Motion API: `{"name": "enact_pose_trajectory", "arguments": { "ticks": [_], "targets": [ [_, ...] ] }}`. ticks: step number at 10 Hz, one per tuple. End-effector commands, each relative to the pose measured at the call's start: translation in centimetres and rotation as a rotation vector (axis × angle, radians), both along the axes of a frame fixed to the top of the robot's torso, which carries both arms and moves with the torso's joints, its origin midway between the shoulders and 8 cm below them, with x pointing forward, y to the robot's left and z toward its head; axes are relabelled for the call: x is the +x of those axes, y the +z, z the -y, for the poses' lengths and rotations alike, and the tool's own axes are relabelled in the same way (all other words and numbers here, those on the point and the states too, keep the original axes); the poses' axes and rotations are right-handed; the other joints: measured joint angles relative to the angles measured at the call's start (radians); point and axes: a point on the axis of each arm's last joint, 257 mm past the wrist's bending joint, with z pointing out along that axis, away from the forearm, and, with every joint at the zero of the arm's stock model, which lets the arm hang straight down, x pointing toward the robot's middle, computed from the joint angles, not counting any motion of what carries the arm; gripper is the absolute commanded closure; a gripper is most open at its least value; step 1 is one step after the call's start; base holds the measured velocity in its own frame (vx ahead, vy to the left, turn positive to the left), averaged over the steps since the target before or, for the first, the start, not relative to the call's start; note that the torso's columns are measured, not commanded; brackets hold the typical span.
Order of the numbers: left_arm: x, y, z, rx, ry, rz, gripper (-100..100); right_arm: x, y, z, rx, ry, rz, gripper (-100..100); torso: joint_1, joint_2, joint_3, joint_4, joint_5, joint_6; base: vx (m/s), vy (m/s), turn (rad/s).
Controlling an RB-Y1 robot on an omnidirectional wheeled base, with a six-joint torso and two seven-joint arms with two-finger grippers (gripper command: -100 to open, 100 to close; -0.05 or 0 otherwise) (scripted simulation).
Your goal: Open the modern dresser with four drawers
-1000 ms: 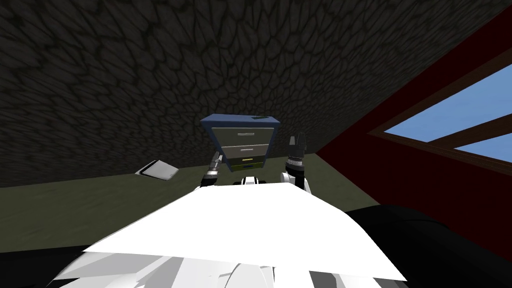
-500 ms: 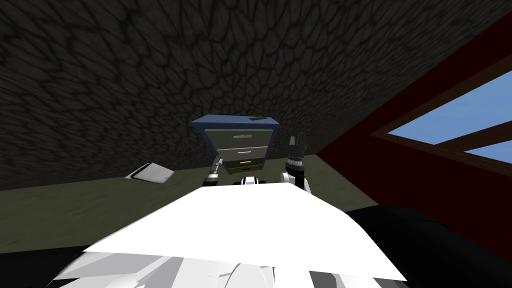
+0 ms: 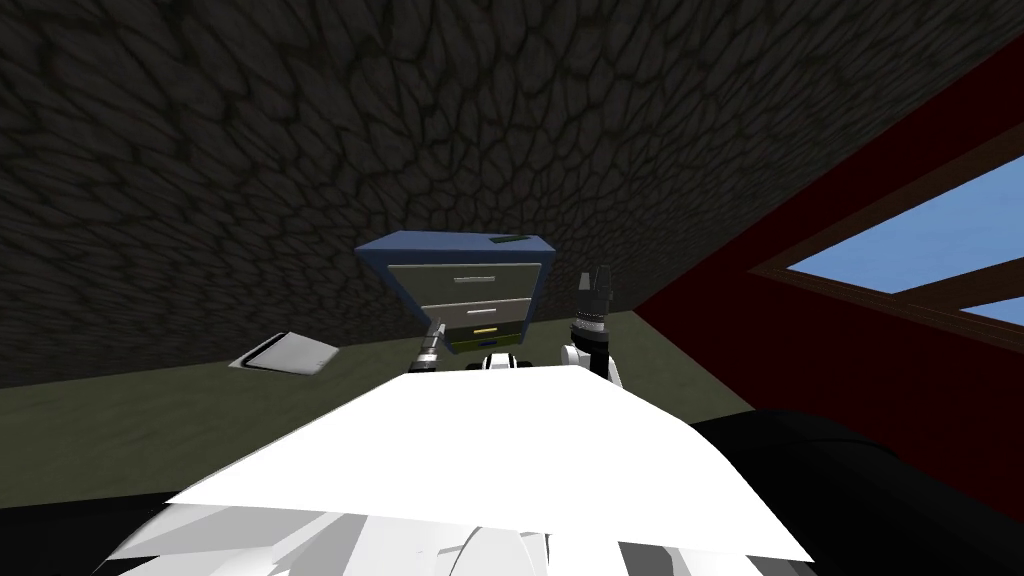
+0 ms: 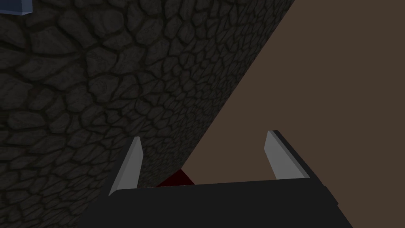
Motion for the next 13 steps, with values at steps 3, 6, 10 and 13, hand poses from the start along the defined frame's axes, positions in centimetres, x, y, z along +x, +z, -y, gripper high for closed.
{"name": "enact_pose_trajectory", "arguments": {
  "ticks": [3,6,10,13],
  "targets": [
    [-1.5,-4.2,0.5,-0.05,0.032,-0.059,-100,0.0,0.0,0.0,0.0,0.0,0.0,0,-0.003,-0.004,-0.003,-0.001,-0.001,0.0,0.126,-0.072,-0.002],
    [-2.4,-6.6,1.8,-0.104,0.056,-0.093,-100,0.0,0.0,0.0,0.0,0.0,0.0,0,-0.002,-0.001,-0.001,0.0,-0.001,0.0,0.1,-0.069,-0.002],
    [-2.6,-7.5,3.5,-0.156,0.073,-0.106,-100,0.0,0.0,0.0,0.0,0.0,0.0,0,-0.001,-0.001,-0.001,0.0,0.0,0.0,0.052,-0.035,-0.001],
    [-0.9,-6.7,3.4,-0.156,0.073,-0.106,-100,0.0,0.0,0.0,0.0,0.0,0.0,0,-0.001,-0.003,-0.002,-0.001,0.0,0.0,0.036,-0.002,0.002]
  ]
}}
